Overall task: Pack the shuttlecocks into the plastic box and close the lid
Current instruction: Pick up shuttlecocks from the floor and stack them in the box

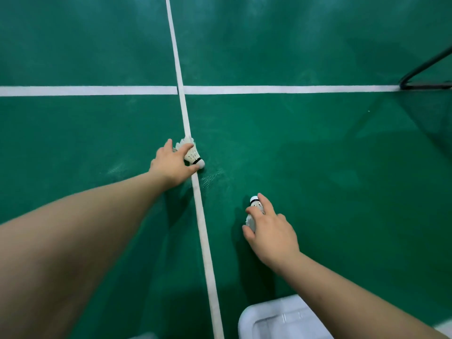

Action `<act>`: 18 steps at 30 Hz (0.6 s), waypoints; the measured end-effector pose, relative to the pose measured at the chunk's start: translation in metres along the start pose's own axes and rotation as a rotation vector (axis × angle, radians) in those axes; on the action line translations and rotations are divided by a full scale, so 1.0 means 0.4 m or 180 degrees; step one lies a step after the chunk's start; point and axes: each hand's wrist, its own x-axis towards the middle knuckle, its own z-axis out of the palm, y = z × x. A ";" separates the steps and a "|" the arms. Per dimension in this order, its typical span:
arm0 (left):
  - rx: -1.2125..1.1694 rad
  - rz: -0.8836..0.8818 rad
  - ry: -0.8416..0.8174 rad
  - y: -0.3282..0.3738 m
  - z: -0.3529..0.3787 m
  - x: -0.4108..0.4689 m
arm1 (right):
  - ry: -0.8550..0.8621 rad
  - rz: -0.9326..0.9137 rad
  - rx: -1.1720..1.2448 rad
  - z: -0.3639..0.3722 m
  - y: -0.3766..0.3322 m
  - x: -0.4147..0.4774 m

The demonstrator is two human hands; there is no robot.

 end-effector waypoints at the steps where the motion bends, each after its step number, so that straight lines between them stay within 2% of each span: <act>1: -0.0045 -0.0005 -0.0026 0.000 0.000 0.007 | -0.0026 0.0012 0.0024 0.000 0.001 0.000; 7: -0.0043 0.0013 0.0120 0.014 0.013 0.000 | -0.0058 0.0123 0.0100 -0.013 0.030 -0.005; 12: -0.1292 -0.0408 0.0449 0.038 0.029 -0.064 | 0.0143 0.0340 0.0150 -0.018 0.033 -0.016; 18: -0.1692 -0.0153 0.0493 0.084 0.010 -0.194 | 0.0606 0.0529 0.0672 -0.062 -0.003 -0.036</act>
